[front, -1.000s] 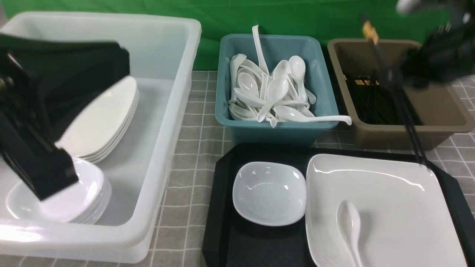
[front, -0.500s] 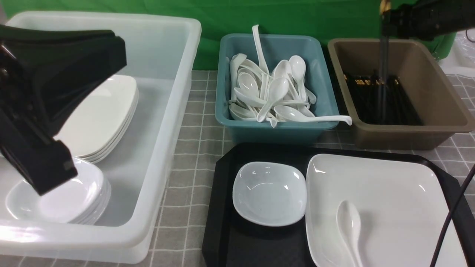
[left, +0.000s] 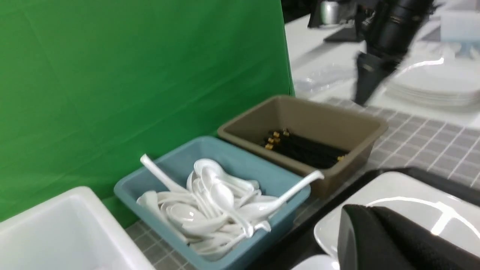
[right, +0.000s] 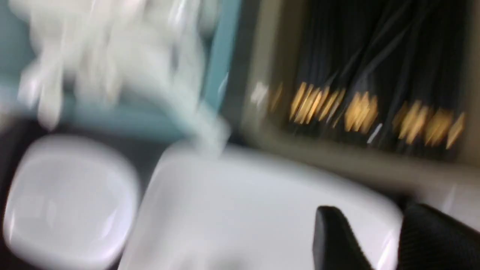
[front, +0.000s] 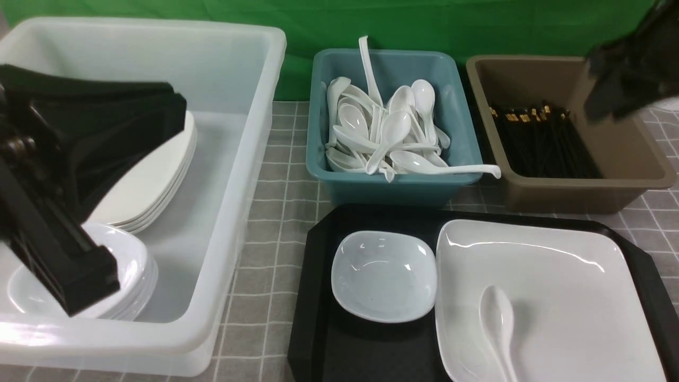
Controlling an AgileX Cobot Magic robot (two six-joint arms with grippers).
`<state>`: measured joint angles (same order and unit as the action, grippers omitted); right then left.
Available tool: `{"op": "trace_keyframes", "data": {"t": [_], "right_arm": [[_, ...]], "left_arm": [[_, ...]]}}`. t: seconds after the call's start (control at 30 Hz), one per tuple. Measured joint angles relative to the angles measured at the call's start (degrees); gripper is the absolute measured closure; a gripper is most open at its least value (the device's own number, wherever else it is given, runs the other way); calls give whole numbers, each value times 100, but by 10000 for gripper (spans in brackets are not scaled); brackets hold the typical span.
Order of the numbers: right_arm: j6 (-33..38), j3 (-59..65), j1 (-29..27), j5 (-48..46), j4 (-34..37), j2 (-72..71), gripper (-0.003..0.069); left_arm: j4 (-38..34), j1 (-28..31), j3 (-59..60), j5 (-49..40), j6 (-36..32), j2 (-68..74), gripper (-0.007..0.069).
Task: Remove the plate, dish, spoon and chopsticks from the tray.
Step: Use the right arm to grab a soup spoon from the plate
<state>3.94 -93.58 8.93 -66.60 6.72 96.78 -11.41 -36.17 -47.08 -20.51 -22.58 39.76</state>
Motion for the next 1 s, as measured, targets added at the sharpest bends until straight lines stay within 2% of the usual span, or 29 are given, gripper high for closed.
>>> {"op": "trace_keyframes", "data": {"t": [0.07,0.2,0.23,0.27,0.33,0.37,0.47,0.67,0.73,0.77,0.8,0.83,0.9,1.0], "right_arm": [[-271,755,514,37,-166,-297,344],[-1137,2641,1633,902,-234,-673,223],[-1238,2798,1633,965,-234,-673,213],[-1597,3343,1895,1542,-241,-669,188],[-1807,3655,1986,1891,-260,-631,185],[-2033,3985,2033,2267,-298,-550,193],[-2159,4215,2039,2613,-347,-371,214],[-2162,4242,2039,2909,-396,-13,269],[-2056,4236,2039,2909,-450,12,307],[-1927,4225,2039,2909,-493,24,359],[-1927,4225,2039,2903,-498,26,359],[-1747,4225,2039,2890,-542,24,438],[-1577,4224,2039,2879,-536,-26,468],[-1464,4210,2039,2735,-460,-183,468]], "left_arm": [[27,0,0,-81,34,0,603],[32,0,0,-174,44,0,603],[32,0,0,-174,44,0,603],[32,0,0,-179,64,0,603],[32,0,0,-179,70,0,603],[34,0,0,-179,70,0,603],[34,0,0,-179,70,0,603],[34,0,0,-174,75,0,603],[38,0,0,-174,81,0,603],[40,0,0,-174,81,0,603],[40,0,0,-174,81,0,603],[45,0,0,-174,86,0,603],[50,0,0,-174,86,0,603],[52,0,0,-174,99,0,603]]}}
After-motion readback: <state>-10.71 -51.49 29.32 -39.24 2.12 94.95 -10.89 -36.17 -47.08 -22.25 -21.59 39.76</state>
